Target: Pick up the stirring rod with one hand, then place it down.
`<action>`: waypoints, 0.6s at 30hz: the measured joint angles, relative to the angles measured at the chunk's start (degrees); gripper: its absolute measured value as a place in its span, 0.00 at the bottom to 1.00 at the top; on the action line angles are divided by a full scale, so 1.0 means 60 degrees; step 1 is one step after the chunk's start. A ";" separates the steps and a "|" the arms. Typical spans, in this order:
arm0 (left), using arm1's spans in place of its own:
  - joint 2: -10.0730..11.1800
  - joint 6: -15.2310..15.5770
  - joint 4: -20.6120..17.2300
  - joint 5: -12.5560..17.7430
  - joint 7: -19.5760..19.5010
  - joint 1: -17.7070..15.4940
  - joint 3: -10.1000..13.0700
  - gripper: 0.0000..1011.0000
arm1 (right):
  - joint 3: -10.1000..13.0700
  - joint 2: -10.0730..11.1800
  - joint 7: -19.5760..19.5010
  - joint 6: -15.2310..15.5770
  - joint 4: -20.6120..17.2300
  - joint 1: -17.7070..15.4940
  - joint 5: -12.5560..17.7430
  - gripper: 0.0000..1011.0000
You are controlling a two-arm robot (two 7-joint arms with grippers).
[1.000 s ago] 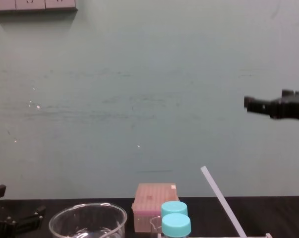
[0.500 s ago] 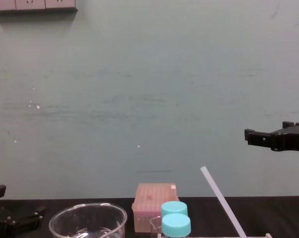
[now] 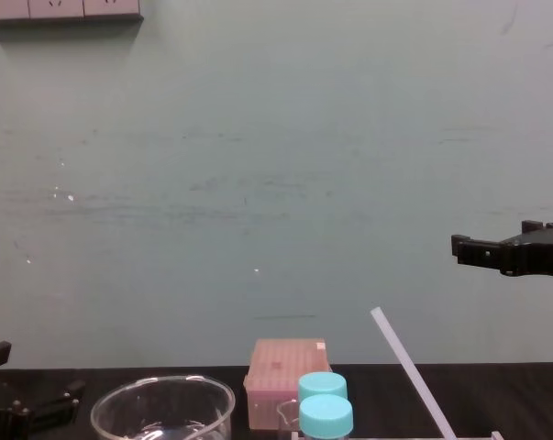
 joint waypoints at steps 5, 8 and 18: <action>0.0000 0.0000 0.0000 0.0000 0.0000 0.0000 0.0000 0.99 | -0.0004 0.0003 -0.0005 -0.0015 -0.0001 0.0003 -0.0007 0.99; 0.0000 0.0000 0.0000 0.0001 0.0000 0.0000 0.0000 0.99 | -0.0008 0.0006 -0.0007 -0.0023 0.0000 0.0007 -0.0012 0.99; 0.0000 0.0000 0.0000 0.0001 0.0000 0.0000 0.0000 0.99 | -0.0009 0.0009 -0.0013 -0.0034 0.0000 0.0014 -0.0018 0.99</action>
